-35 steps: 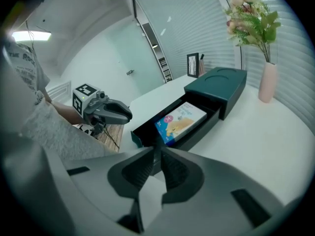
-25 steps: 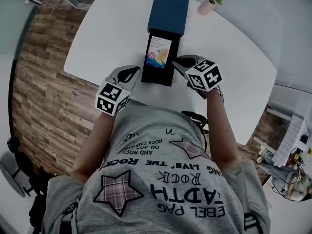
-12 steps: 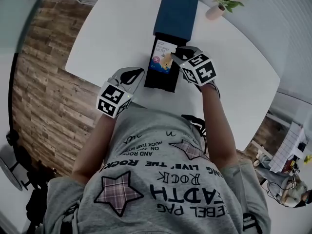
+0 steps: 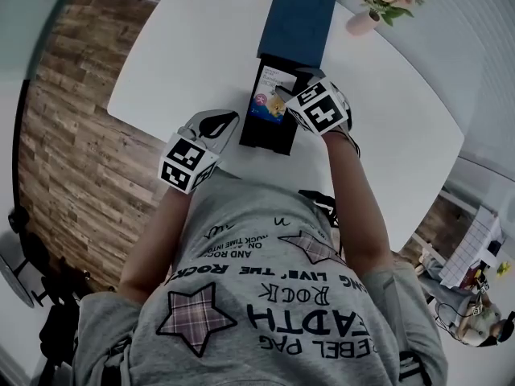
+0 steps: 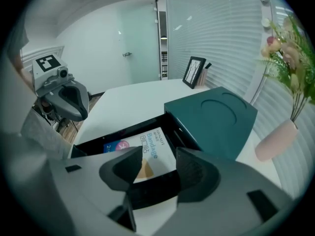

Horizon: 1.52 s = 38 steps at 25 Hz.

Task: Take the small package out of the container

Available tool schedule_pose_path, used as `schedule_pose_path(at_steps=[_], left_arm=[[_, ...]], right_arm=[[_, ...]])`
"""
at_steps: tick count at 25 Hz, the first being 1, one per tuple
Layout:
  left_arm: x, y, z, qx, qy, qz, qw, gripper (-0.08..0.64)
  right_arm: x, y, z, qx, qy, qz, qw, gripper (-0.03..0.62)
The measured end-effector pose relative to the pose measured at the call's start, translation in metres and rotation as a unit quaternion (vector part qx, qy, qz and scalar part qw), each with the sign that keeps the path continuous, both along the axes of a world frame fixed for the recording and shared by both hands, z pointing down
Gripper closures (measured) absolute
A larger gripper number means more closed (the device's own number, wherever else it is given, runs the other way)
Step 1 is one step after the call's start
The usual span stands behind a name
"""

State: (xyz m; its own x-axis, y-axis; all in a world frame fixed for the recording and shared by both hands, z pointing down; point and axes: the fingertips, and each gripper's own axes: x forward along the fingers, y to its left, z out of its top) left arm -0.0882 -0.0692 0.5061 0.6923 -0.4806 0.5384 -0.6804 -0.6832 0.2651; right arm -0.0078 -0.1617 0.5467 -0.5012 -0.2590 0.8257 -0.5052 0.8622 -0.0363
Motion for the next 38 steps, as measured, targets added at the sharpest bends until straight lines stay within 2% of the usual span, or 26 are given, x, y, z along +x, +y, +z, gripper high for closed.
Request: schedule_pose_path(at_steps=[4,7,13,20,34,38], left_arm=[[-0.002,0.002,0.002,-0.002,-0.001,-0.002,1.0,0.549],[-0.005,0.003,0.003,-0.002,-0.005,-0.004,1.0,0.549],[-0.009,0.004,0.005,-0.003,-0.005,-0.006,1.0,0.549],[-0.009,0.001,0.007,-0.003,-0.006,-0.006,1.0,0.549],[-0.005,0.001,0.002,0.004,0.005,-0.003,1.0,0.549],[-0.005,0.002,0.001,0.005,0.01,-0.002,0.9999,0.549]], right_arm=[[-0.009,0.001,0.004,-0.011,-0.003,-0.014,1.0,0.399],[-0.012,0.006,0.012,-0.028,0.015,-0.033,0.999,0.396],[-0.015,0.032,0.017,-0.025,0.065,-0.116,0.991,0.393],[-0.017,0.054,0.017,-0.042,0.06,-0.144,0.987,0.393],[-0.019,0.077,0.013,-0.097,0.029,-0.139,0.985,0.393],[-0.015,0.063,0.012,-0.079,0.024,-0.114,0.99,0.389]])
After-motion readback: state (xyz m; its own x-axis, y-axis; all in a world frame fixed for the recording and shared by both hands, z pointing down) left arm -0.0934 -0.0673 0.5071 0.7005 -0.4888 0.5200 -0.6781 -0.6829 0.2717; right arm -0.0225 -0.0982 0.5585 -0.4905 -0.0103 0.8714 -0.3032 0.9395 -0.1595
